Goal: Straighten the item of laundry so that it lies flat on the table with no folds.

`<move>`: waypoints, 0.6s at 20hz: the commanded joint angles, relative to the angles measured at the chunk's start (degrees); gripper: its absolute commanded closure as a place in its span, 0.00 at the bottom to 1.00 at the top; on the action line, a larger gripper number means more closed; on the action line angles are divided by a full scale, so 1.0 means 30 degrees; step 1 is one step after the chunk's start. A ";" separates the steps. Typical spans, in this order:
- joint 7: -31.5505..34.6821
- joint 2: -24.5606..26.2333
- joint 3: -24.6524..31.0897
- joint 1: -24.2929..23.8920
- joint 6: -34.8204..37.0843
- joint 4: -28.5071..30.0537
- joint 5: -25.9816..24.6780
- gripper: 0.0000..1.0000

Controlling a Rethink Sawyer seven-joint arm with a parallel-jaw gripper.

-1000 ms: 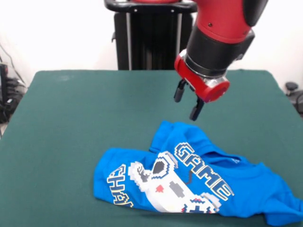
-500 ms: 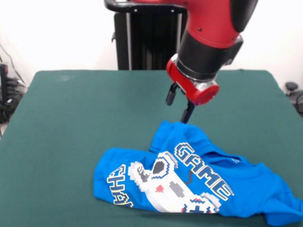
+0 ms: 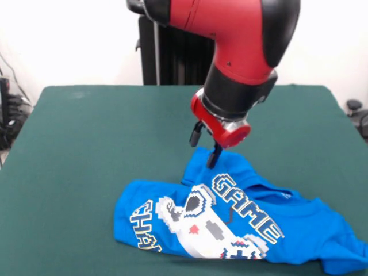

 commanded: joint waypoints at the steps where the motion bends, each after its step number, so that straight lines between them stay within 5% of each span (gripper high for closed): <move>1: 0.3894 0.2624 0.0526 0.0816 -0.1887 0.1981 0.0462 0.00; 12: 0.3085 0.1673 0.0136 0.0922 -0.1677 0.3494 0.0694 0.00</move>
